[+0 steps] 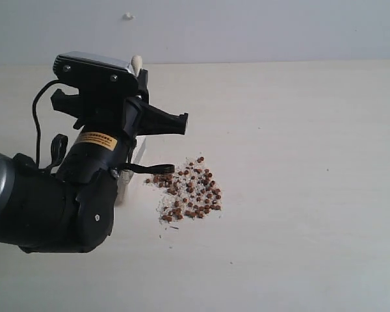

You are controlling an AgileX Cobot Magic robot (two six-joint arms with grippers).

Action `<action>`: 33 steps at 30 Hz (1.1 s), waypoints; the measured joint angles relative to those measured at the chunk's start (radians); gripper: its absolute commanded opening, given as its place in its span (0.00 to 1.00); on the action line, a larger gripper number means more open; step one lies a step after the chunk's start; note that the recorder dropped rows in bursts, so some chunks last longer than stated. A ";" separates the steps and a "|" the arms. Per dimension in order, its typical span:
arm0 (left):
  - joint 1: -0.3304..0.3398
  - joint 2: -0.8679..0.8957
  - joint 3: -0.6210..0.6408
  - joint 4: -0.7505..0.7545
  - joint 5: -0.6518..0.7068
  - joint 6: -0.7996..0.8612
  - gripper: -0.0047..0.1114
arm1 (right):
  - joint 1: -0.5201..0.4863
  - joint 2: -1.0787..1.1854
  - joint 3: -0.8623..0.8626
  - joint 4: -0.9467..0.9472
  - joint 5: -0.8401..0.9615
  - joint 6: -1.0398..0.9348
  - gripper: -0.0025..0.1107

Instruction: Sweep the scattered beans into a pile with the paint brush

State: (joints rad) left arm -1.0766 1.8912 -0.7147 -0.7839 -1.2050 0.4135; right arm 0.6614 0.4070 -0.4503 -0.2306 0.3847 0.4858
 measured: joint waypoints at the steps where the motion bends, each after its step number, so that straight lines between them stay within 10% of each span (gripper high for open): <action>1: 0.000 0.002 0.000 0.012 0.000 -0.013 0.04 | 0.000 0.000 0.000 0.000 0.000 0.000 0.02; 33: 0.008 0.030 -0.011 -0.006 -0.025 -0.031 0.04 | 0.000 0.000 0.000 0.000 -0.004 0.000 0.02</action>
State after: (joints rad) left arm -1.0686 1.9214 -0.7253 -0.7900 -1.2303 0.3823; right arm 0.6614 0.4070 -0.4503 -0.2306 0.3811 0.4858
